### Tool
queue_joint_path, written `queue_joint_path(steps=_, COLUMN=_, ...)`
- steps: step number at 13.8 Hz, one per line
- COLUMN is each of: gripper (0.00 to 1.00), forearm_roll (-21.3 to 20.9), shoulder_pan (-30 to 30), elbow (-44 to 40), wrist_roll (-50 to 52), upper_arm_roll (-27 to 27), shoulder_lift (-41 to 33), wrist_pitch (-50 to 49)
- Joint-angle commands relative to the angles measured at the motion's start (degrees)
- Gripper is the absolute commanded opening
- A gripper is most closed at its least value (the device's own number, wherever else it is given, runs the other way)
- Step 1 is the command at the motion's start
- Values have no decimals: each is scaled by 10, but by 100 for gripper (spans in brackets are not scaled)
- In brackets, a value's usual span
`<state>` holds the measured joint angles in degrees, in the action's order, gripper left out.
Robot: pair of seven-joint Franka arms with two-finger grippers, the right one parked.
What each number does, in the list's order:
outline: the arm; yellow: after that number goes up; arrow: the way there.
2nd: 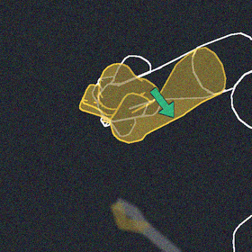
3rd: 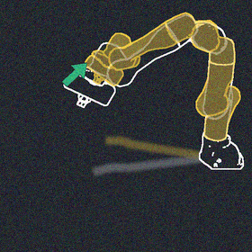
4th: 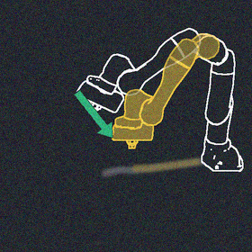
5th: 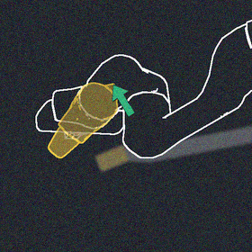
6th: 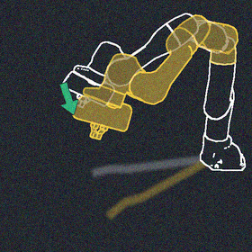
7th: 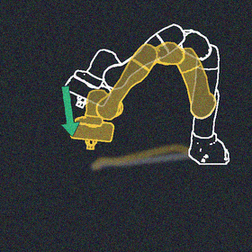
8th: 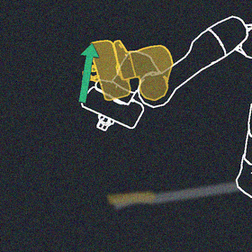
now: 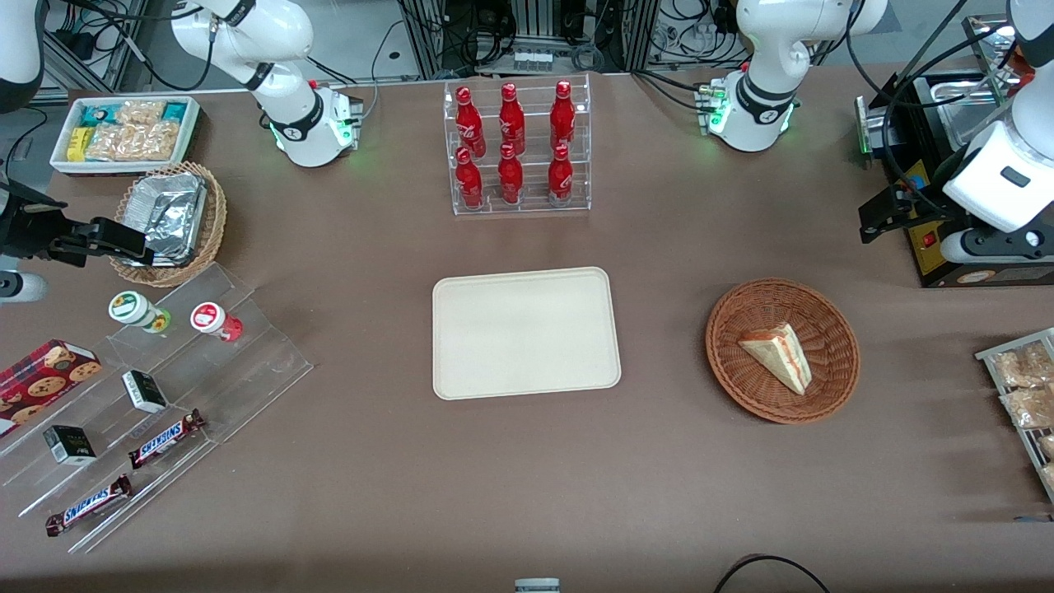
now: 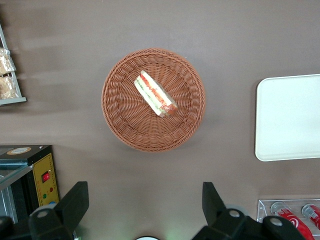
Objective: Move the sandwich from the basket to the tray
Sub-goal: 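Move the left gripper over the wicker basket toward the sandwich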
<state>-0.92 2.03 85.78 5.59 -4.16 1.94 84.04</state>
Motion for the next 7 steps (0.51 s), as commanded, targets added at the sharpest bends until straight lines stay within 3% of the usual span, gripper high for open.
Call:
queue_joint_path(steps=1, gripper=100, forearm_roll=4, shoulder_pan=-3, elbow=-3, wrist_roll=-11, upper_arm_roll=10, shoulder_lift=-3, wrist_pitch=-15)
queue_joint_path(steps=5, gripper=100, forearm_roll=-3, shoulder_pan=0, elbow=50, wrist_roll=-8, upper_arm_roll=10, shoulder_lift=-18, wrist_pitch=5)
queue_joint_path(steps=7, gripper=100, forearm_roll=-3, shoulder_pan=0, elbow=157, wrist_roll=3, upper_arm_roll=10, shoulder_lift=-60, wrist_pitch=103)
